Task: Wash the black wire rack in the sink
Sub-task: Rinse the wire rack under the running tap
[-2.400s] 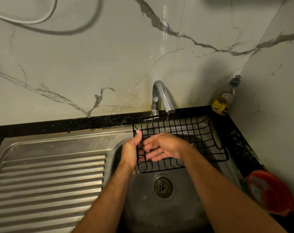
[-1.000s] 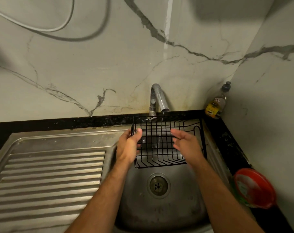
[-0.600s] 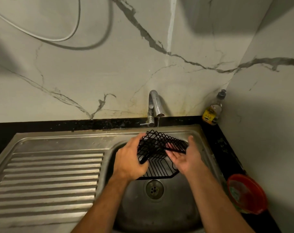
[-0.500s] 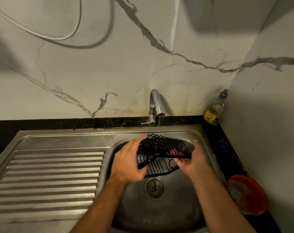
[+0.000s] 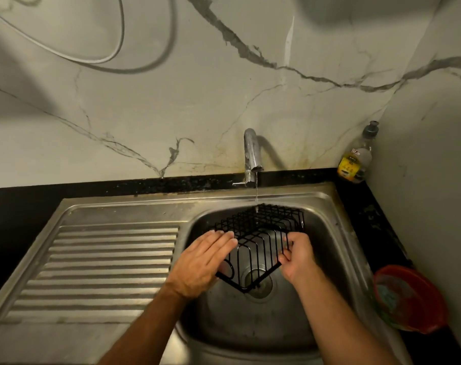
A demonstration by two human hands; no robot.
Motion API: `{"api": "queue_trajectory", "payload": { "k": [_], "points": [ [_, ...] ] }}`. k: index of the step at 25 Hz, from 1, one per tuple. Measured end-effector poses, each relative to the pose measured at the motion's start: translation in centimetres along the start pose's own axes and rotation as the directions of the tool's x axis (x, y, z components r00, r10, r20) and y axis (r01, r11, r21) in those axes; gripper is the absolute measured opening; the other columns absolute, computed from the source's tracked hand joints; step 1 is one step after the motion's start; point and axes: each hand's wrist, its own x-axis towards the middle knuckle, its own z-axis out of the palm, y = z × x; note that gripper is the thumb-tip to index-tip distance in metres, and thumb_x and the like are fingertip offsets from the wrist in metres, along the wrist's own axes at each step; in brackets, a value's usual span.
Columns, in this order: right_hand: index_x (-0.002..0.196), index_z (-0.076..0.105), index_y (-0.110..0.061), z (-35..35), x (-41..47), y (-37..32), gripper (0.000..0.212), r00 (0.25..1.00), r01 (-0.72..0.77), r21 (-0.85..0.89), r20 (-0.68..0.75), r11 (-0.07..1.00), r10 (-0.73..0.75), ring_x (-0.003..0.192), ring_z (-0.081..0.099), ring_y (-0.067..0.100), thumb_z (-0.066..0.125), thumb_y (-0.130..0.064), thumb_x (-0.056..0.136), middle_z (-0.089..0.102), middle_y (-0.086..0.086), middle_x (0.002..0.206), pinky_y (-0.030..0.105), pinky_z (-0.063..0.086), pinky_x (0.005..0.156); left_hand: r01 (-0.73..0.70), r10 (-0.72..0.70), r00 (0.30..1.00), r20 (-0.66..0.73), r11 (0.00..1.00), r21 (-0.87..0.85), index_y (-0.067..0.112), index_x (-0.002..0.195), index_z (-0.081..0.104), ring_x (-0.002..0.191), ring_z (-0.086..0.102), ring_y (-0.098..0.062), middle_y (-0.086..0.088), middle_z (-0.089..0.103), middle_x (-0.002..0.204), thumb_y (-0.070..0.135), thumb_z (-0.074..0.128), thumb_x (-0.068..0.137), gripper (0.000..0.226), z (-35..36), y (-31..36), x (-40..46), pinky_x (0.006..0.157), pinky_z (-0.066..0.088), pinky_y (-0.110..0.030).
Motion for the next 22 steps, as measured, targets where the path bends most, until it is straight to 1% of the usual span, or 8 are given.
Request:
{"api": "queue_trajectory", "payload": {
  "k": [3, 6, 11, 14, 16, 18, 20, 22],
  "points": [
    [0.069, 0.047, -0.015, 0.1, -0.2, 0.0, 0.015, 0.998, -0.024, 0.117, 0.057, 0.993, 0.017, 0.058, 0.038, 0.014, 0.056, -0.021, 0.079, 0.043, 0.002, 0.071, 0.023, 0.029, 0.053, -0.04, 0.048, 0.992, -0.116, 0.997, 0.066, 0.008, 0.15, 0.037, 0.132, 0.048, -0.031, -0.014, 0.052, 0.148, 0.013, 0.054, 0.093, 0.059, 0.0, -0.9, -0.2, 0.125, 0.02, -0.041],
    [0.109, 0.065, -0.009, -0.3, -0.4, -0.6, 0.08, 0.981, -0.113, -0.099, 0.148, 0.989, 0.127, 0.096, 0.064, 0.031, 0.076, -0.072, 0.06, 0.066, 0.013, 0.106, 0.048, 0.052, 0.087, -0.217, 0.24, 0.963, -0.119, 0.96, 0.177, 0.01, 0.147, 0.039, 0.127, 0.049, -0.03, -0.013, 0.045, 0.146, 0.004, 0.039, 0.104, 0.044, -0.2, -1.6, 0.3, 0.116, 0.033, -0.042],
    [0.123, 0.063, -0.015, 0.6, -1.8, -0.2, 0.076, 0.984, -0.079, -0.149, 0.147, 0.986, 0.101, 0.097, 0.07, 0.042, 0.086, -0.045, 0.057, 0.072, 0.021, 0.11, 0.058, 0.055, 0.083, -0.342, 0.369, 0.923, -0.113, 0.918, 0.201, 0.017, 0.148, 0.037, 0.135, 0.044, -0.033, -0.011, 0.041, 0.149, 0.007, 0.058, 0.089, 0.064, 0.4, -2.6, 0.9, 0.121, 0.028, -0.046],
    [0.114, 0.063, -0.022, 0.6, -2.0, 1.3, 0.046, 0.993, 0.103, -0.096, 0.075, 0.99, -0.096, 0.102, 0.063, 0.033, 0.078, -0.041, 0.074, 0.062, 0.014, 0.116, 0.056, 0.055, 0.086, -0.037, 0.034, 0.994, 0.102, 0.999, 0.024, 0.022, 0.157, 0.025, 0.15, 0.022, -0.04, -0.016, 0.023, 0.162, 0.04, 0.084, 0.06, 0.115, 0.8, -2.4, -0.5, 0.126, 0.003, -0.049],
    [0.111, 0.063, -0.026, 0.9, -2.2, 2.4, 0.044, 0.989, 0.15, -0.096, 0.029, 0.984, -0.148, 0.107, 0.055, 0.028, 0.08, -0.04, 0.073, 0.05, 0.009, 0.122, 0.057, 0.052, 0.091, 0.266, -0.24, 0.943, 0.229, 0.96, -0.09, 0.02, 0.163, -0.001, 0.156, -0.003, -0.038, -0.016, -0.005, 0.17, 0.056, 0.084, 0.051, 0.145, 0.3, -1.8, -1.1, 0.125, -0.015, -0.044],
    [0.109, 0.064, -0.026, 1.4, -2.7, 3.3, 0.041, 0.981, 0.192, -0.067, 0.016, 0.979, -0.192, 0.11, 0.054, 0.028, 0.081, -0.039, 0.074, 0.048, 0.006, 0.124, 0.058, 0.052, 0.092, 0.488, -0.413, 0.87, 0.268, 0.796, -0.358, 0.02, 0.158, -0.022, 0.155, -0.019, -0.022, -0.003, -0.024, 0.167, 0.043, 0.086, 0.065, 0.144, -0.2, -0.9, -1.2, 0.127, -0.012, -0.042],
    [0.12, 0.06, -0.023, 2.0, -2.8, 3.5, 0.054, 0.972, 0.234, -0.052, 0.002, 0.971, -0.234, 0.112, 0.056, 0.027, 0.081, -0.041, 0.074, 0.049, 0.004, 0.13, 0.058, 0.051, 0.094, 0.589, -0.549, 0.758, 0.353, 0.344, -0.731, 0.022, 0.16, -0.017, 0.152, -0.008, -0.007, 0.016, -0.015, 0.161, 0.022, 0.084, 0.081, 0.128, -1.3, -0.3, 0.3, 0.129, 0.003, -0.037],
    [0.128, 0.054, -0.021, 2.7, -3.0, 2.9, 0.061, 0.961, 0.276, -0.047, 0.011, 0.96, -0.276, 0.109, 0.058, 0.026, 0.08, -0.042, 0.076, 0.05, 0.004, 0.13, 0.059, 0.05, 0.095, 0.612, -0.657, 0.599, 0.457, 0.007, -0.791, 0.032, 0.163, -0.003, 0.149, 0.009, -0.007, 0.02, -0.002, 0.157, 0.038, 0.081, 0.086, 0.115, -1.6, -0.4, 2.6, 0.126, 0.015, -0.038]
  ]
}}
